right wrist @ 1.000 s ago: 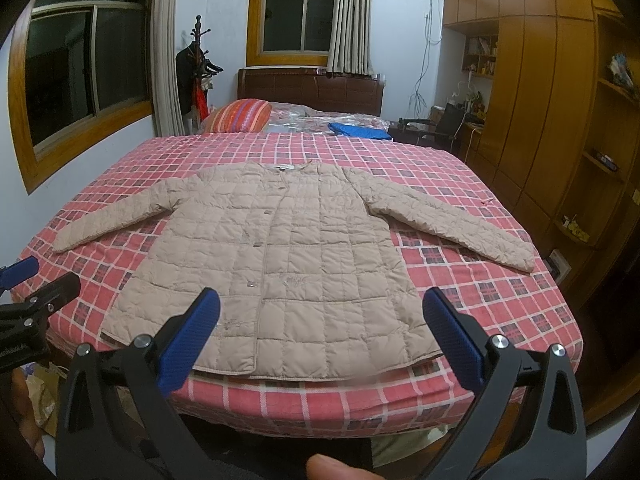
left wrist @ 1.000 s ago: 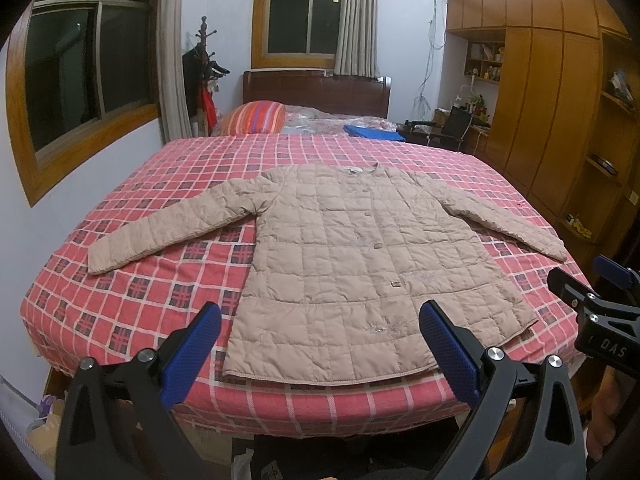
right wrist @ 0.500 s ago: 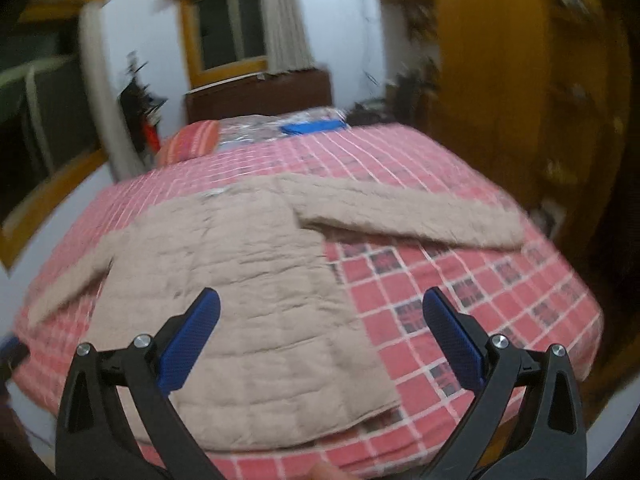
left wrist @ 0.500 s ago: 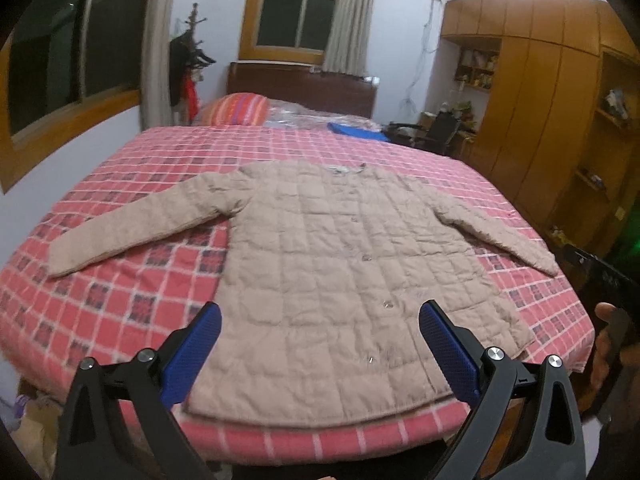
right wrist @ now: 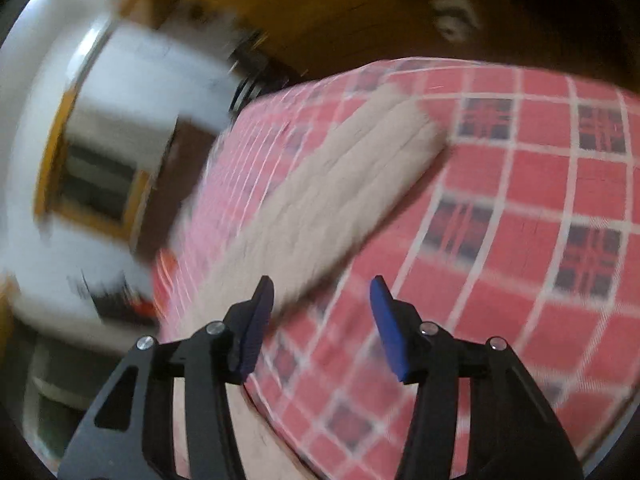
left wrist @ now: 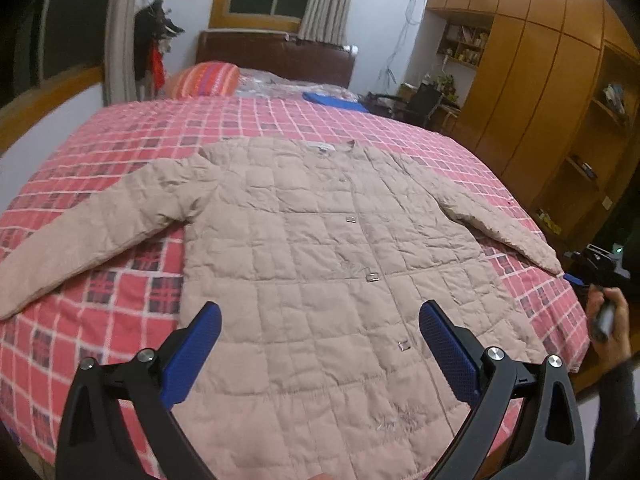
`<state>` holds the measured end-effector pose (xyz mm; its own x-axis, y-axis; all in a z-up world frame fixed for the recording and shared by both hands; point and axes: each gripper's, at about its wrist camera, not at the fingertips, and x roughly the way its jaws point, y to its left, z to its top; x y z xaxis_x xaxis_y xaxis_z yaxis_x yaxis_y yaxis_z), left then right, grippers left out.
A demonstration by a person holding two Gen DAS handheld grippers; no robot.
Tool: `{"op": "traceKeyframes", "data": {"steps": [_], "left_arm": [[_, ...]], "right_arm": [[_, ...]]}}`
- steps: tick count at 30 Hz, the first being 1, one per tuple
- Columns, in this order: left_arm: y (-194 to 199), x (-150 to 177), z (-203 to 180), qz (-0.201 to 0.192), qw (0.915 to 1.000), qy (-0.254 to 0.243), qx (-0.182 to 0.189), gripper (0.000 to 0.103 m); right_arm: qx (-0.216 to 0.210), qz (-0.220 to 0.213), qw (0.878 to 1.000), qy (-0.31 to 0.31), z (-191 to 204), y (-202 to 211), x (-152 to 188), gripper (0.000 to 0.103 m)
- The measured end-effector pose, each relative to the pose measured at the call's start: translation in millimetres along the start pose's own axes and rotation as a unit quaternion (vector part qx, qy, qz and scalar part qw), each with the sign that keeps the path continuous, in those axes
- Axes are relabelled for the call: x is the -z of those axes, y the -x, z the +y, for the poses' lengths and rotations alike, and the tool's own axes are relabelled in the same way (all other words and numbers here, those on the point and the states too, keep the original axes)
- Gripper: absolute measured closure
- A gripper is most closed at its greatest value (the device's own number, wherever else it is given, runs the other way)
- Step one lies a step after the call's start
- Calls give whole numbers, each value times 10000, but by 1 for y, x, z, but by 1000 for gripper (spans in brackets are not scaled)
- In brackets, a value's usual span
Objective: Fold large clothes
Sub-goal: 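Reach the right tool to a coat sleeve cuff and grasp it, then lift the sleeve with the right tool, lay it across the coat body, release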
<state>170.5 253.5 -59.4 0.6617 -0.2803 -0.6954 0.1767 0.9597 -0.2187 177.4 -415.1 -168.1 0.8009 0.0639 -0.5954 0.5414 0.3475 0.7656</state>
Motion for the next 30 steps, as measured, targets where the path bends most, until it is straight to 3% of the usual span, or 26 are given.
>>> {"op": "traceKeyframes", "data": {"steps": [5,12,16,20,23,30], "left_arm": [[-18,-16,12,-13,9995,196,234,4],[-46,-30,17,168,9986,333,375,4],[-53,-34,19,274,9970,421,594,4],[-55,-38,24,222,9955,544,746,4],[-56,-38,26,170,9952,566,785,4],[-64,-37,33,369,9955,512,713,4]], "right_arm": [[-192,-305,9939,-1043,-47,-23,-39,52],[67,-227,9920,-1242,-61,-51,-53,52],[-3,-360,9926,-1162,-65,-57,-67,52],[-31,-328,9931,-1124,-63,-77,-82,81],[-82,-344,9949,-948,-55,-80,-90,93],[-15,-721,9971,229,18,-55,-84,97]]}}
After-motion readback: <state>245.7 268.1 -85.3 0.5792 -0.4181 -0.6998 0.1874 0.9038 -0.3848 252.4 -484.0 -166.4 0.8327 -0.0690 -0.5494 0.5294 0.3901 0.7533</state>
